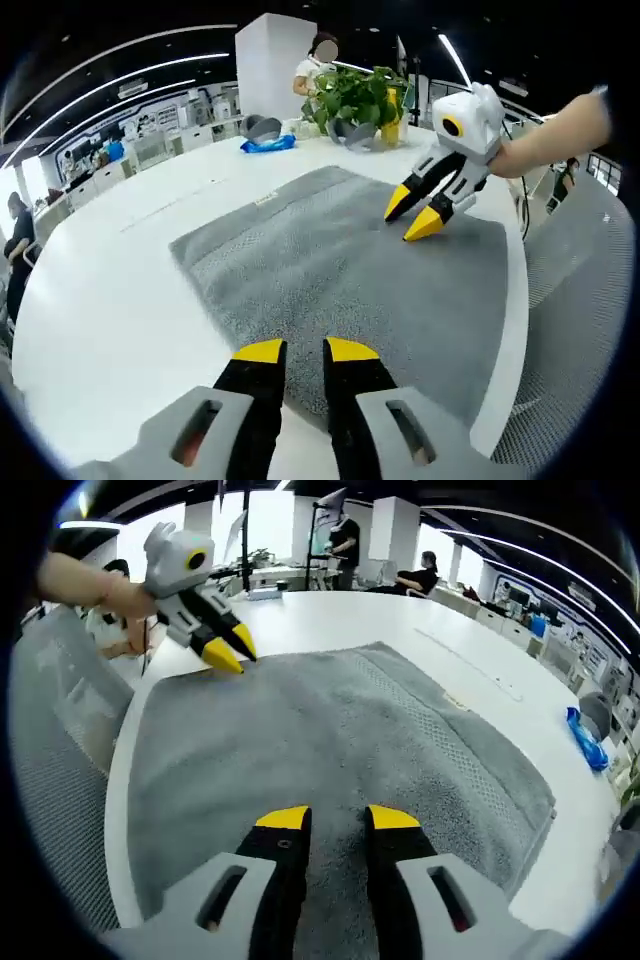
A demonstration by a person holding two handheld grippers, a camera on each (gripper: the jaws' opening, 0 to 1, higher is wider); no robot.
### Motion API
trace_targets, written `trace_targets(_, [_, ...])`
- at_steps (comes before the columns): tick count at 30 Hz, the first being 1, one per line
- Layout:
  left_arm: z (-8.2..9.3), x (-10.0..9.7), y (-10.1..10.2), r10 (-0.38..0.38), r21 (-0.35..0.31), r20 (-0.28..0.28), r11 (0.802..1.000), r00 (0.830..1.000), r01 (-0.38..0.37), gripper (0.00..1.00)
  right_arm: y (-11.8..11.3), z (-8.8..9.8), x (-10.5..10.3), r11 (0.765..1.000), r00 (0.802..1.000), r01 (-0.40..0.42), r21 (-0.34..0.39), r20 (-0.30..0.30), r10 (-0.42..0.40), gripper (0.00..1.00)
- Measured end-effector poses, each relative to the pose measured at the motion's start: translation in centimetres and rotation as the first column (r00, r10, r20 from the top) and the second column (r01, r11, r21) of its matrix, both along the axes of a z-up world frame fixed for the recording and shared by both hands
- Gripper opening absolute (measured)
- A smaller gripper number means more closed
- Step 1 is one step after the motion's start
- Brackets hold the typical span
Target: Fold the towel on the table until its edges align and the towel forms a compact rectangular stack.
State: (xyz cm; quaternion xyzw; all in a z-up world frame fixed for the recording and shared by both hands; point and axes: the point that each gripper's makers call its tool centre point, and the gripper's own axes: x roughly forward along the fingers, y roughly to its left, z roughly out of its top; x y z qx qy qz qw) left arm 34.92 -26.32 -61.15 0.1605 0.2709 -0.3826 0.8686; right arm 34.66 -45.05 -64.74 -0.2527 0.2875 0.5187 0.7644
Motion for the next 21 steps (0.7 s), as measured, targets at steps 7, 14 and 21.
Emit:
trace_targets(7, [-0.3,-7.0,0.3,-0.257,0.129,-0.049,0.957,0.965,0.261,0.15,-4.4,0.3,-5.1,0.999,0.997,-0.022,-0.024,-0.075,0.02,0.11])
trace_targets(14, [-4.4,-11.9,0.6,-0.375,0.259,-0.158,0.877,0.914,0.404,0.14,-8.1,-0.8,-10.4,0.971,0.986,-0.163,-0.174,-0.051,0.157,0.15])
trace_targets(21, [-4.4,-12.3,0.7,-0.396,0.283,-0.155,0.86,0.905,0.425,0.14,-9.5,-0.9,-11.8,0.987,0.991,-0.112,-0.117,-0.083,0.102,0.13])
